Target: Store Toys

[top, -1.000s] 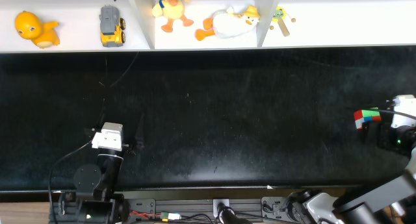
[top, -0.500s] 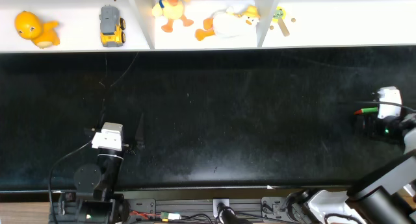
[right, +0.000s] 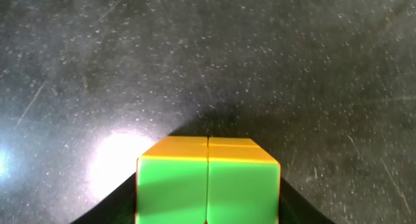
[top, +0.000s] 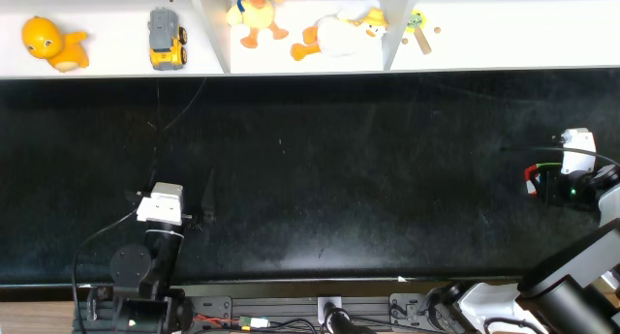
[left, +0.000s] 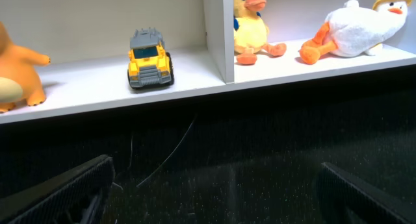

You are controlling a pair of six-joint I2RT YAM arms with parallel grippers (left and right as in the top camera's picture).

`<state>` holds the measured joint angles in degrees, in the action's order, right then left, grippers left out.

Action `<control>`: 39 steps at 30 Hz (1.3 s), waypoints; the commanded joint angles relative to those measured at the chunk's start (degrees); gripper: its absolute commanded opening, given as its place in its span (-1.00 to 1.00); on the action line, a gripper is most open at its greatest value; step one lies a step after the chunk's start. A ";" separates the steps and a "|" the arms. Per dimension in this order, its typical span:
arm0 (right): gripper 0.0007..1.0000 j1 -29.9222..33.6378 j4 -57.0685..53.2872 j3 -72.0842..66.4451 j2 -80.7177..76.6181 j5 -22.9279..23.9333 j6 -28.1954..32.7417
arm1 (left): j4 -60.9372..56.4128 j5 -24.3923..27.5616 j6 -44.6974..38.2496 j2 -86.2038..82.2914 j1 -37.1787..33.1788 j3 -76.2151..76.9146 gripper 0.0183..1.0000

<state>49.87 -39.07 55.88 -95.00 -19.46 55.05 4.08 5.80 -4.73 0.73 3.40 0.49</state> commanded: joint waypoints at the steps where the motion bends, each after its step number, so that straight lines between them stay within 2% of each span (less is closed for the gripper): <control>1: -0.11 -0.04 0.13 -0.11 1.16 0.98 -1.29 | 0.33 -0.07 -0.87 -0.57 0.17 -0.02 1.00; 6: -0.14 -1.36 0.24 0.81 3.80 0.90 -1.97 | 0.33 -0.07 -0.87 -0.57 0.17 -0.02 1.00; 11: -0.15 -5.33 -0.09 7.04 4.48 0.72 -6.97 | 0.33 -0.04 -0.87 -0.57 0.17 -0.02 1.00; 18: -0.12 -12.31 0.15 17.97 3.15 -3.30 -12.20 | 0.33 -0.04 -0.87 -0.57 0.17 -0.02 1.00; 29: -0.13 -21.53 -0.39 35.01 -10.97 -3.41 -20.55 | 0.33 -0.04 -0.87 -0.57 0.17 -0.02 1.00; 39: -0.12 -23.76 -2.62 44.94 -20.79 -4.11 -23.41 | 0.33 -0.07 -0.87 -0.57 0.17 -0.02 1.00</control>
<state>26.30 -41.85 97.86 -114.74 -22.26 33.30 4.10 5.80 -4.73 0.75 3.40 0.49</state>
